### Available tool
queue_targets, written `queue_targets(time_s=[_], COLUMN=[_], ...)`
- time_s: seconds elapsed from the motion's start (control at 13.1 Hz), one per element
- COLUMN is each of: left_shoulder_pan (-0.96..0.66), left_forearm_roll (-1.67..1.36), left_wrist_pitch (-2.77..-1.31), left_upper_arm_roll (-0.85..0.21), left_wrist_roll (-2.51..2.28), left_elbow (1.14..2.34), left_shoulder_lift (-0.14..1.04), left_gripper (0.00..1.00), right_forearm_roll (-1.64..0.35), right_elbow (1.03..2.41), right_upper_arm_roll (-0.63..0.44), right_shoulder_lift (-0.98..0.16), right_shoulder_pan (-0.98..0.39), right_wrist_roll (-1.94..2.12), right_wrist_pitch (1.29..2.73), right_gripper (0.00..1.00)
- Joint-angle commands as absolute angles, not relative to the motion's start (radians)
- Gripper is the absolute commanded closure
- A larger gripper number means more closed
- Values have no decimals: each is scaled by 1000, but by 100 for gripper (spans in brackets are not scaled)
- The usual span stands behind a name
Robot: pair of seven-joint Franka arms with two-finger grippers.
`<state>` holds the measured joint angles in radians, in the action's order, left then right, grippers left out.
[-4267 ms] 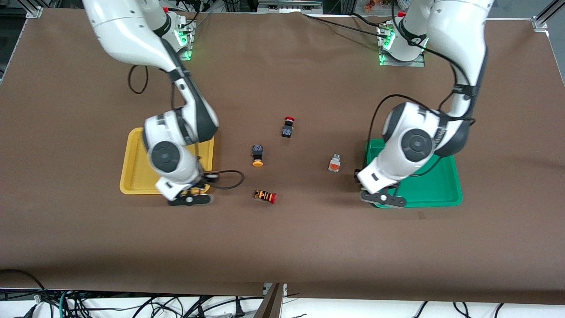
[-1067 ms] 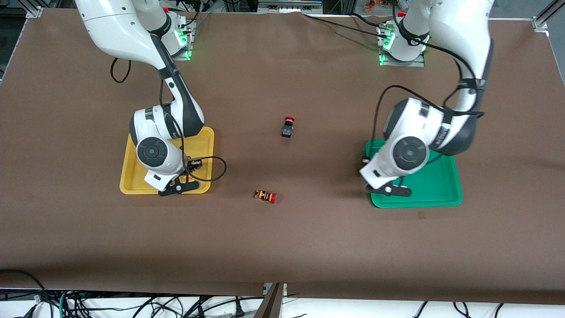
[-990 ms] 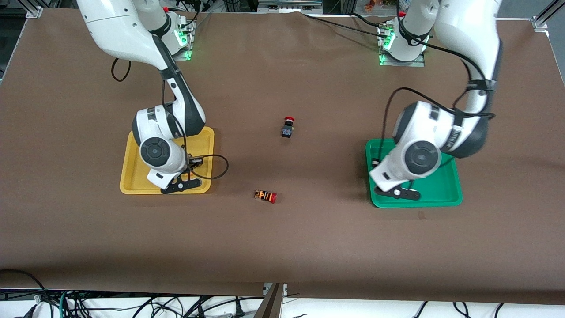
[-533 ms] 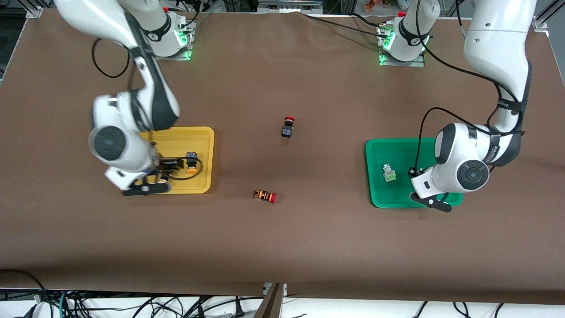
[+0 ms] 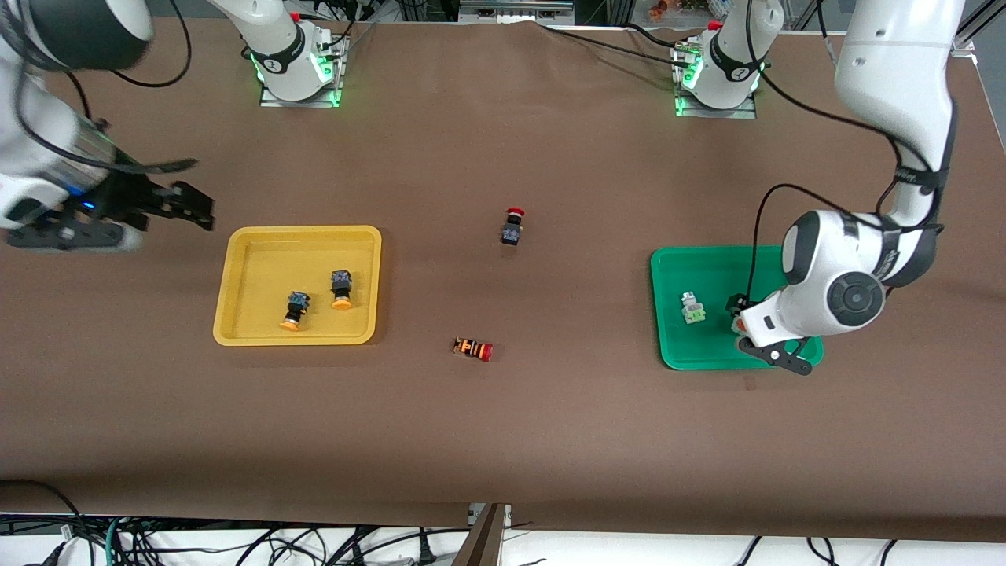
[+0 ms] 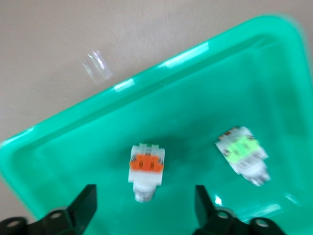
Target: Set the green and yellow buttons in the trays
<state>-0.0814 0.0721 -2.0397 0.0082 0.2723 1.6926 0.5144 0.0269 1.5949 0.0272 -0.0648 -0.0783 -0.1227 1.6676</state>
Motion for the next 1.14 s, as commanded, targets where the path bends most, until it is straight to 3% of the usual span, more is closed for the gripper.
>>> queue_targets(time_s=[0.0,0.23,0.38,0.46,0.69,1.07], left_shoulder_pan=[-83,-84,-84,-65,24,17], left_forearm_roll=[69,69,81,68,66,57], left_wrist_pitch=[-1758,-1481,-1427,-1428,-1584,-1605], left_upper_arm_roll=[3,-5,0,-2,-46,-46], left_wrist_roll=[249,213,149,77,-41,-20], left_elbow=[1541,1326,1289,1342,1687,1694], left_shoulder_lift=[402,350,264,185,-26,-37], left_gripper=[0,0,0,0,0,0], right_forearm_roll=[69,71,58,57,54,55], right_elbow=[1615,1614,1614,1611,1611,1609], right_upper_arm_roll=[54,63,60,55,51,51], right_shoulder_lift=[1,20,18,12,0,-11], right_shoulder_pan=[-43,-43,-43,-46,-45,-44], right_wrist_roll=[-135,-130,-123,-123,-123,-98], right_wrist_pitch=[1654,1600,1583,1575,1577,1582], right_gripper=[0,0,0,0,0,0])
